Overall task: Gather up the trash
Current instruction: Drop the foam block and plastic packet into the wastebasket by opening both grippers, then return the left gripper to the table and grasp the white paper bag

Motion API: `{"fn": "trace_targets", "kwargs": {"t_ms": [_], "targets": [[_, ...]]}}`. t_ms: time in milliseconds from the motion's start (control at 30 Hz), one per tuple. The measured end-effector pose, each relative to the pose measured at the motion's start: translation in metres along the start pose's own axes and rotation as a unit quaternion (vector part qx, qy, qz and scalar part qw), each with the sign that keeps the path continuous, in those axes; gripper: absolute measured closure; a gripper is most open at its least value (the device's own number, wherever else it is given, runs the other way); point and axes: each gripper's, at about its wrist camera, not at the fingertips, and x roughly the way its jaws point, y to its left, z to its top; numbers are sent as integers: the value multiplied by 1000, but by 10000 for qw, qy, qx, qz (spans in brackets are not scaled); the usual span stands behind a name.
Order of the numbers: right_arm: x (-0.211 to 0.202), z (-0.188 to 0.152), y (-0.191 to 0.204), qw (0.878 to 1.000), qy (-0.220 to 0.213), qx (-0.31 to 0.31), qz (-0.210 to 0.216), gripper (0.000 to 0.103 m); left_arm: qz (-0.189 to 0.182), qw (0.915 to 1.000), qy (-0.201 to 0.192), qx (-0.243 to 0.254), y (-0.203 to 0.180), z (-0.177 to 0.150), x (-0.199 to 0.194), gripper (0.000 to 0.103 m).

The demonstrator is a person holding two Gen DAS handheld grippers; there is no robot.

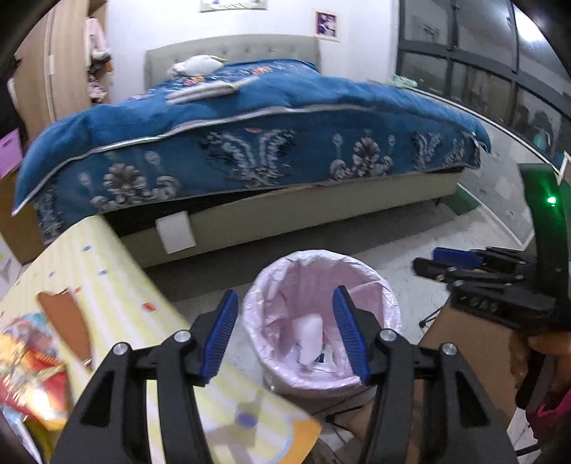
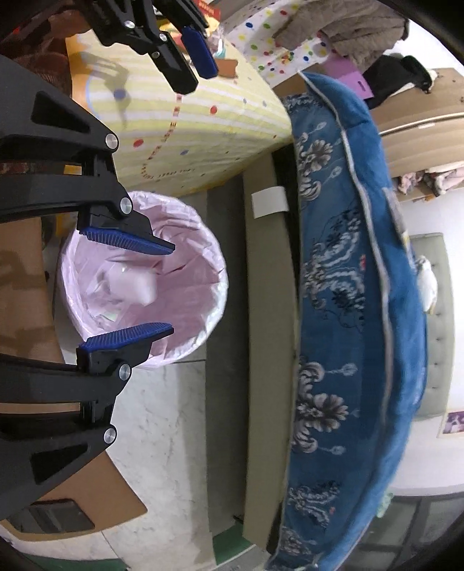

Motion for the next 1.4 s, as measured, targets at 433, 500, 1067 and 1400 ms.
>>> {"fn": "trace_targets", "kwargs": {"t_ms": [433, 500, 1067, 1400], "targets": [[-59, -3, 103, 9927, -352, -900, 722, 62, 836, 9926, -255, -843, 64, -57, -114, 47], [-60, -6, 124, 9901, -304, -1073, 853, 62, 1012, 9896, -292, -975, 77, -68, -130, 38], [-73, -14, 283, 9523, -333, -2485, 1742, 41, 2357, 9388, -456, -2472, 221, -160, -227, 27], [-62, -16, 305, 9507, -255, -2661, 1573, 35, 2552, 9283, -545, -2650, 291, -175, -231, 31]]}}
